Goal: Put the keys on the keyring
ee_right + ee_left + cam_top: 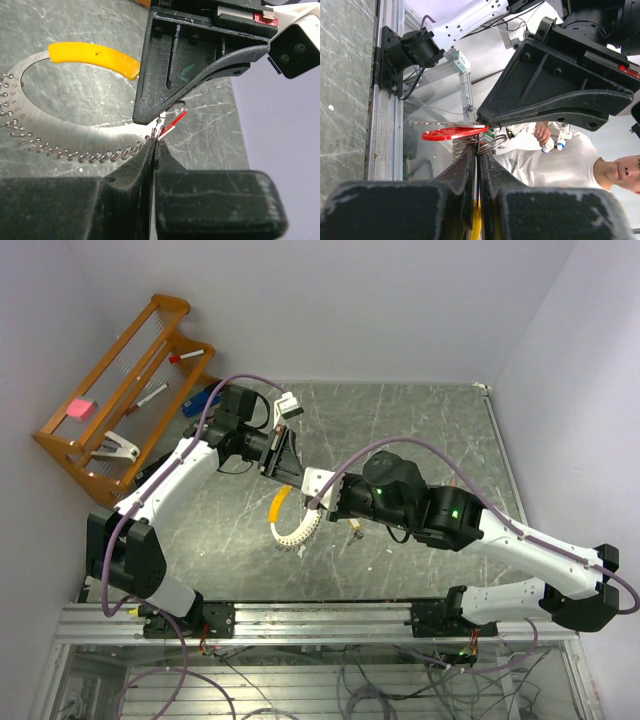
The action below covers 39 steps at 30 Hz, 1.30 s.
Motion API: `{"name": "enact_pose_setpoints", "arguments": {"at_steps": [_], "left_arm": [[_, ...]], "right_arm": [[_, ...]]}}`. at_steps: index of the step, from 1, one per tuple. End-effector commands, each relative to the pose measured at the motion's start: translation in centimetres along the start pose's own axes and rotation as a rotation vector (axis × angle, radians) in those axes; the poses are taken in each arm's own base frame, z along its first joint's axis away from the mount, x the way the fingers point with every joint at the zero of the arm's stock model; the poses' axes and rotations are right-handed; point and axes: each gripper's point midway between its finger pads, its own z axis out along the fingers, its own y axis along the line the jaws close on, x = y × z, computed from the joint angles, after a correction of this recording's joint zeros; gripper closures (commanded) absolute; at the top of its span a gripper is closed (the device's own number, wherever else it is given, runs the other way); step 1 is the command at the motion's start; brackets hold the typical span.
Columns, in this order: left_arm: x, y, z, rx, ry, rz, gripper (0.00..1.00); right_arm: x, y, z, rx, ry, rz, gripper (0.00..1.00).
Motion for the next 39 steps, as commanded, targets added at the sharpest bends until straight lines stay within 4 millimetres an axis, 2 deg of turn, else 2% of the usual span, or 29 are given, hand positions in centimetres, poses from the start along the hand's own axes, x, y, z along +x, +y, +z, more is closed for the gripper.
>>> {"name": "enact_pose_setpoints", "arguments": {"at_steps": [1,23,39], "left_arm": [[-0.3,-1.5,0.1,0.05,0.021,0.001,0.93],[0.0,-1.6,0.1,0.035,0.016,0.01,0.93],[-0.2,-1.5,0.1,0.032,0.014,0.008,0.93]], "right_arm": [[-0.2,0.0,0.1,0.011,0.012,-0.028,1.0],[-1.1,-0.9,0.7,0.055,0.0,-0.06,1.0],[-1.2,-0.4,0.7,0.042,0.011,-0.083,1.0]]}}
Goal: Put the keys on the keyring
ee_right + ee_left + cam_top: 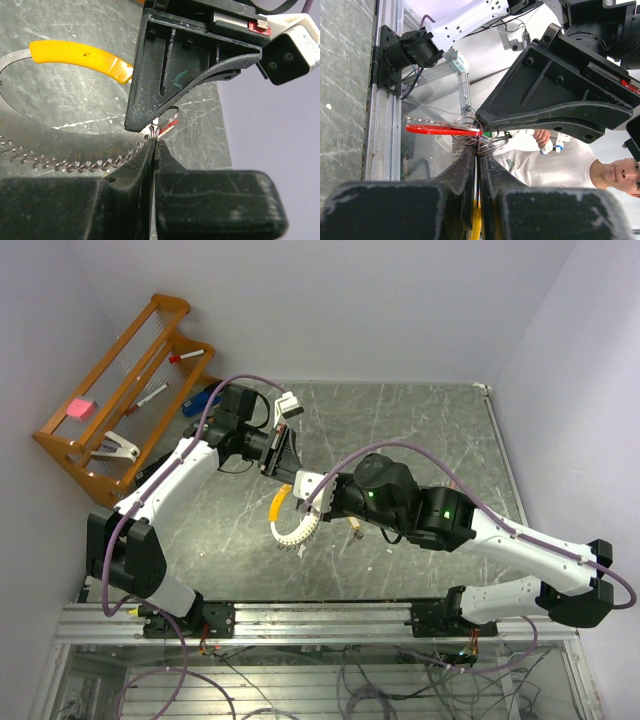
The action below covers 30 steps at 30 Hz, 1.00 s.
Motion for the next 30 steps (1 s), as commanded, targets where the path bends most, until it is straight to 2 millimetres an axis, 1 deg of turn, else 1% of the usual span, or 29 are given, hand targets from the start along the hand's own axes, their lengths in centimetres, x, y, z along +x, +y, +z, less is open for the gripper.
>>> {"name": "enact_pose_setpoints", "arguments": {"at_steps": [1,8,14,18,22,30], "left_arm": [[-0.1,-1.52,0.11,0.033,0.016,0.028,0.93],[-0.6,-1.36,0.12,0.035,0.017,0.016,0.93],[-0.53,-1.15,0.14,0.025,0.013,0.008,0.93],[-0.53,-1.11,0.15,0.017,0.009,0.016,0.93],[-0.48,-1.22,0.15,0.016,0.009,0.015,0.93],[-0.3,-1.22,0.15,0.013,0.007,0.018,0.93]], "right_arm": [[-1.11,0.07,-0.1,-0.003,-0.024,-0.011,1.0],[-0.95,0.57,-0.21,-0.003,0.0,-0.057,1.0],[-1.12,0.22,-0.37,0.015,-0.004,-0.058,1.0],[-1.66,0.13,-0.31,0.018,-0.023,-0.034,1.0],[-1.48,0.28,-0.19,0.014,-0.015,-0.041,1.0],[-1.9,-0.38,-0.2,0.045,-0.034,-0.041,1.0]]}}
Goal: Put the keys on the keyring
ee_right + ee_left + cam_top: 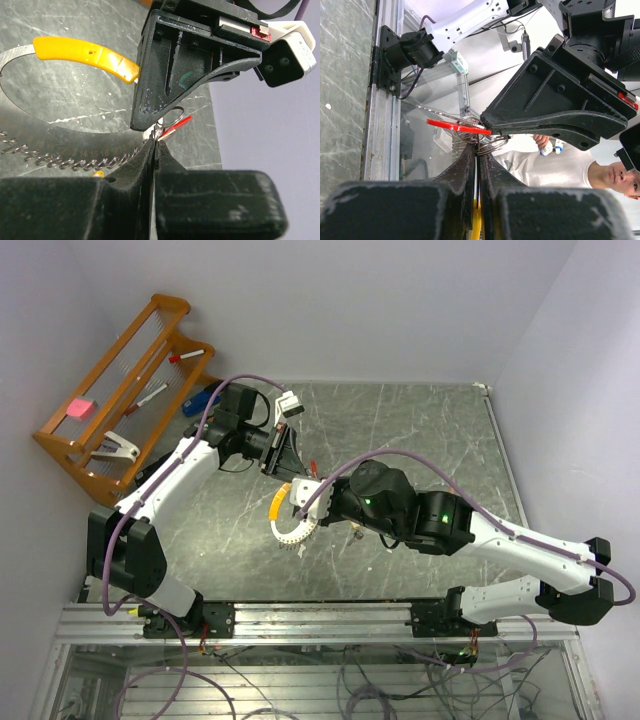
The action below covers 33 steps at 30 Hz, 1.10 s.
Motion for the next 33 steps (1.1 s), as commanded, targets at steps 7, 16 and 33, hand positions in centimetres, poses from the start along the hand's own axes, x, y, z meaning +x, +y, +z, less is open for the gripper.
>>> {"name": "enact_pose_setpoints", "arguments": {"at_steps": [7,16,33], "left_arm": [[0.1,-1.6,0.1,0.028,0.016,0.04,0.93],[0.2,-2.6,0.6,0.056,0.039,0.072,0.93],[0.9,-3.7,1.3,0.072,0.064,0.133,0.93]], "right_arm": [[-2.5,-1.9,-1.0,0.09,-0.125,0.062,1.0],[-2.7,-1.8,-0.8,0.1,-0.154,0.077,1.0],[-2.8,-2.4,-0.8,0.141,-0.161,0.083,1.0]]}}
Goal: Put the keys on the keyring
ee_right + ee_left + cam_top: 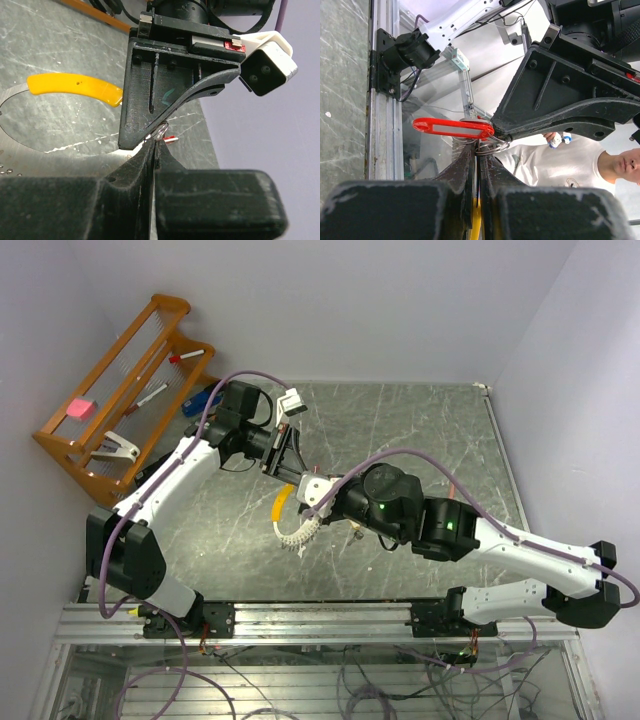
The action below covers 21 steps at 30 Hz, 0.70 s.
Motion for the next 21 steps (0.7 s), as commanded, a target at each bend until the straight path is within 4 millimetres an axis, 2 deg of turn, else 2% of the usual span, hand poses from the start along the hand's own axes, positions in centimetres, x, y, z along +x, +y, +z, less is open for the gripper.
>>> {"name": "enact_pose_setpoints", "arguments": {"at_steps": [1,13,21], "left_arm": [[0.6,-2.8,0.8,0.053,0.04,0.068,0.93],[1.0,-3.2,1.5,0.065,0.063,0.07,0.93],[1.0,-3.7,1.8,0.065,0.07,0.08,0.93]], "right_arm": [[-1.4,-1.3,-0.3,0.049,-0.051,0.023,1.0],[-2.1,-1.7,-0.9,0.018,-0.046,0.021,1.0],[-1.9,-1.9,-0.7,-0.022,-0.027,0.043,1.0]]}}
